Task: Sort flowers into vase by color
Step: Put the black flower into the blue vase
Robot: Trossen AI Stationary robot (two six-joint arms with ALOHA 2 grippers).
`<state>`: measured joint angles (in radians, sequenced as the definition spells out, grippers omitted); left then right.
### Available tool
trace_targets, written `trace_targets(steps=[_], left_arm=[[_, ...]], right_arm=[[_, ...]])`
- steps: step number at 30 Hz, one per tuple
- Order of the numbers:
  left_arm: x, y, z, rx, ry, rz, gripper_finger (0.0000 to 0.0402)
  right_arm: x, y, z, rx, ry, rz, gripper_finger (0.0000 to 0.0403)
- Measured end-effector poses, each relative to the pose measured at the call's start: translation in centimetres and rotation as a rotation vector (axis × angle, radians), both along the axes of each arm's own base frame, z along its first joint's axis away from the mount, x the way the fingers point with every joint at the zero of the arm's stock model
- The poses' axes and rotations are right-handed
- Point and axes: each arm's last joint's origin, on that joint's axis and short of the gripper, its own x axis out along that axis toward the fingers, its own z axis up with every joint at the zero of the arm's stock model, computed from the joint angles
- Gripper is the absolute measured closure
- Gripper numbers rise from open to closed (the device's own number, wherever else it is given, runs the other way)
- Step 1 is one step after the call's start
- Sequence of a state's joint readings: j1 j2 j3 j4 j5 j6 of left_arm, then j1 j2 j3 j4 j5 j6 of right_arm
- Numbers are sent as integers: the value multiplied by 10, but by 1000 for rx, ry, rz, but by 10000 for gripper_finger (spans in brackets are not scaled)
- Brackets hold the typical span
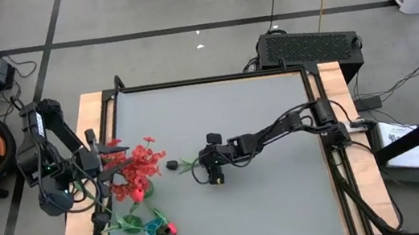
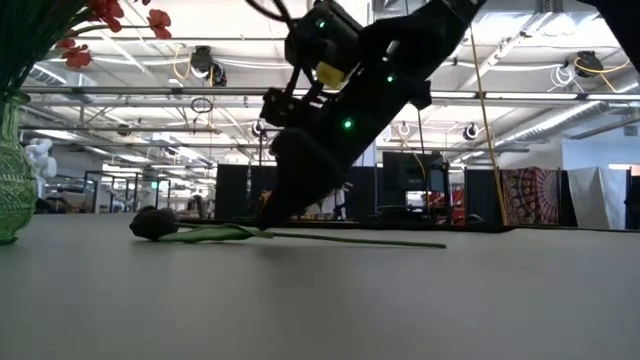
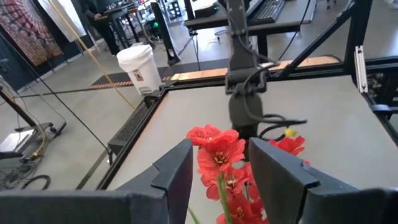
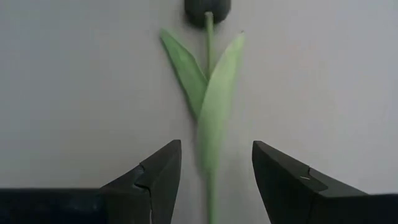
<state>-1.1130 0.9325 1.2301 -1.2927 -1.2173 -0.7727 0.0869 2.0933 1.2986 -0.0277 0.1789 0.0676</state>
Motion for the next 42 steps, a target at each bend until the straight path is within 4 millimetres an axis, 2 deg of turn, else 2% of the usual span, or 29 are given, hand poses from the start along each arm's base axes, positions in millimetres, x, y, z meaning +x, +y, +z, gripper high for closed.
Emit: trace_targets(steps=[6,15,23,32,42], left_arm=[[1,-1,1,-4,-16,8,237],[1,-2,2,-19,-30,13,237],[2,-4,4,-29,-46,8,237],[5,-9,9,-14,-76,-5,237],[5,-8,9,-6,-88,6,237]], right_arm=[[1,-8,-6,-1,12,-20,213],[1,-6,-6,65,14,-2,224],[1,-5,-7,110,19,19,284],[0,-5,-8,112,31,15,389],[1,-3,-7,111,19,14,400]])
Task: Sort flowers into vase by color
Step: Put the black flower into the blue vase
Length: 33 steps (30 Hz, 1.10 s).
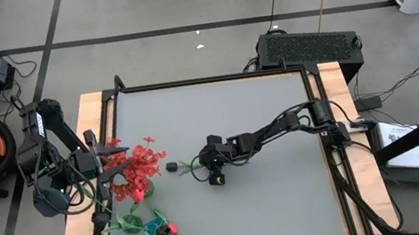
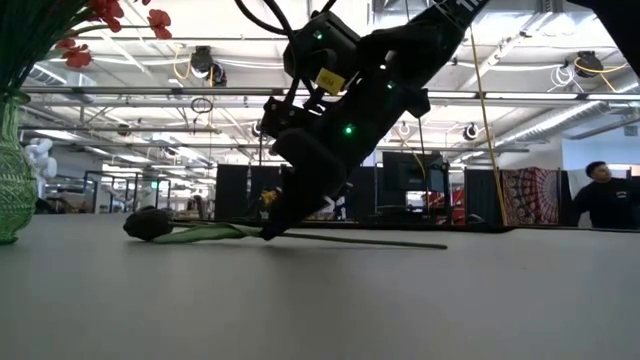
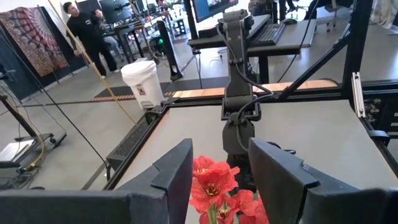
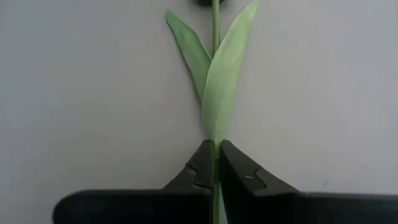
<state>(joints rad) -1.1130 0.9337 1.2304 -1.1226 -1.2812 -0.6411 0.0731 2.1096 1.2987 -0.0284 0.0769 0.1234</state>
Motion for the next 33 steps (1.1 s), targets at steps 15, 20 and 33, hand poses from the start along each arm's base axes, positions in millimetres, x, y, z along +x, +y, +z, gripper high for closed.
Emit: trace_targets(steps=[15,20,33], left_arm=[[0,-1,1,-14,-10,2,237],[0,-1,1,-9,-14,7,237],[3,-5,9,64,-49,8,237]], right_arm=[[-7,-9,52,-243,-124,-174,402],[-17,-14,92,-317,-228,-330,403],[-42,13,176,-384,-547,-427,403]])
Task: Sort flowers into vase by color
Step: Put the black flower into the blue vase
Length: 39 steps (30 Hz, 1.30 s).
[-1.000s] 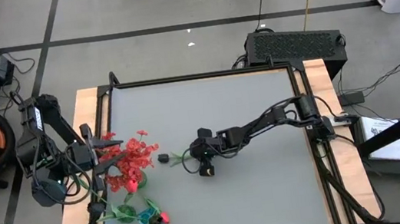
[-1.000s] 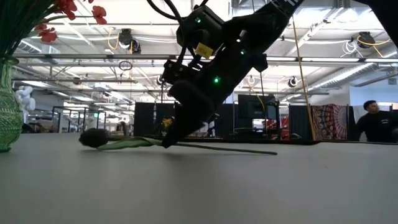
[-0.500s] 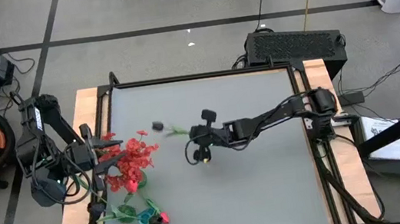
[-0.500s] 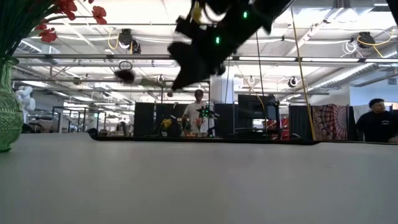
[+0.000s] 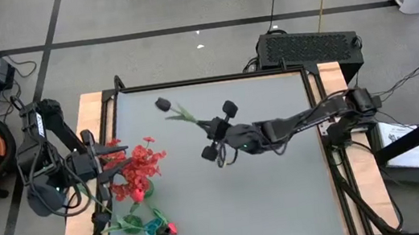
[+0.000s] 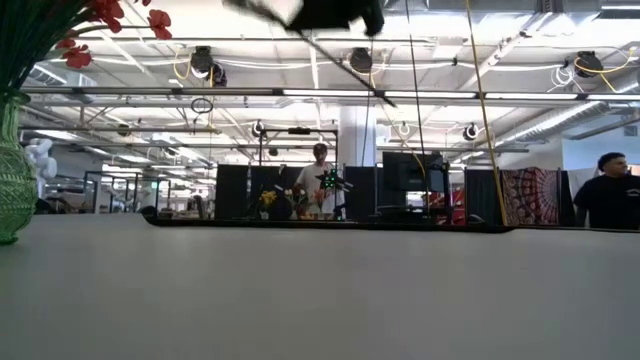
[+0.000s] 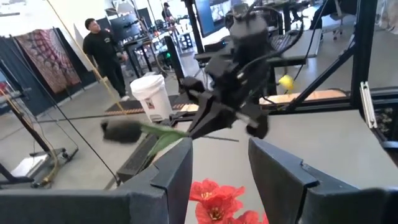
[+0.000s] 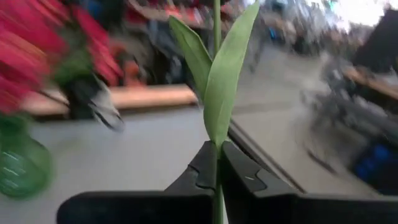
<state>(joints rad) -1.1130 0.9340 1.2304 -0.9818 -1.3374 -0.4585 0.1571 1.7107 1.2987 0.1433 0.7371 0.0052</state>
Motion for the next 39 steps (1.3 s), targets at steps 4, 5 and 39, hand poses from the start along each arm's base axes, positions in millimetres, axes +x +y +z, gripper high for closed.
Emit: trace_targets(steps=[4,5,39], left_arm=[[1,-2,2,-7,-9,-4,237],[1,-2,3,-10,-11,-4,237],[103,-33,15,-6,-57,-178,237]], right_arm=[[1,20,17,-77,-123,81,403],[0,24,21,-91,-154,105,403],[10,58,35,-202,-525,674,402]])
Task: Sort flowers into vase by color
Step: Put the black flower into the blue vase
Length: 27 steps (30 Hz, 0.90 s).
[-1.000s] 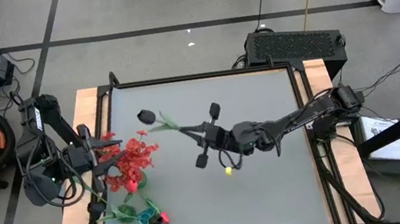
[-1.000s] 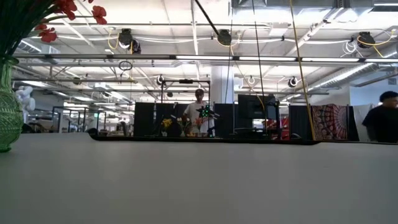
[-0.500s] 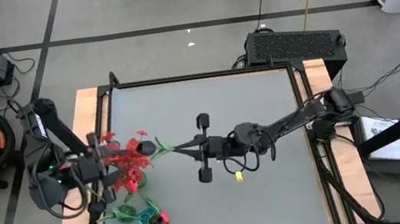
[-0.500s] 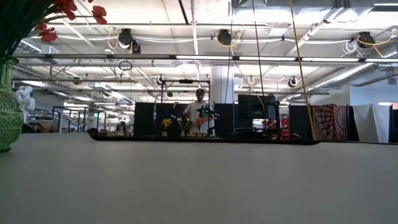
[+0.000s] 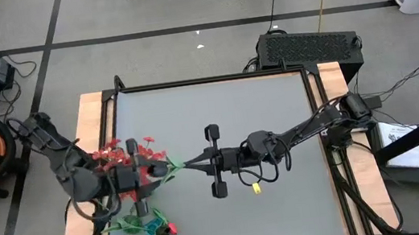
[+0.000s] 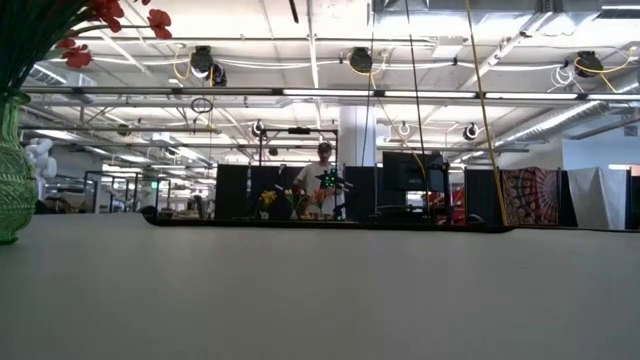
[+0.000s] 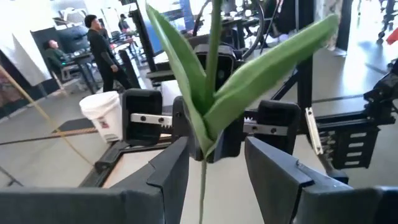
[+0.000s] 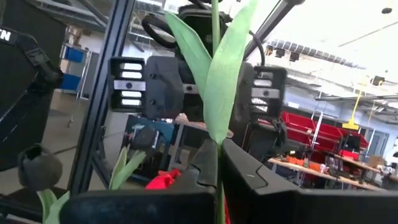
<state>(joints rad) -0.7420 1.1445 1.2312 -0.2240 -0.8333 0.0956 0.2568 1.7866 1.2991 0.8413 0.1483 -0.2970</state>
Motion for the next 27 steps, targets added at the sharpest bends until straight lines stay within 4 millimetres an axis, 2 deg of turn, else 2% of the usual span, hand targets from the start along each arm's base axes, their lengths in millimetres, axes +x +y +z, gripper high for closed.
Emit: trace_targets(steps=[11,21,24,27], left_arm=[[27,9,-1,-35,-33,-89,237],[29,8,-2,-35,-31,-109,239],[29,8,-2,-34,-31,-109,255],[29,8,-2,-33,-30,-109,292]], right_arm=[[-2,8,1,-19,-10,15,402],[-2,8,0,-21,1,14,402],[-2,8,-1,-22,12,15,400],[-2,8,-2,-23,15,15,390]])
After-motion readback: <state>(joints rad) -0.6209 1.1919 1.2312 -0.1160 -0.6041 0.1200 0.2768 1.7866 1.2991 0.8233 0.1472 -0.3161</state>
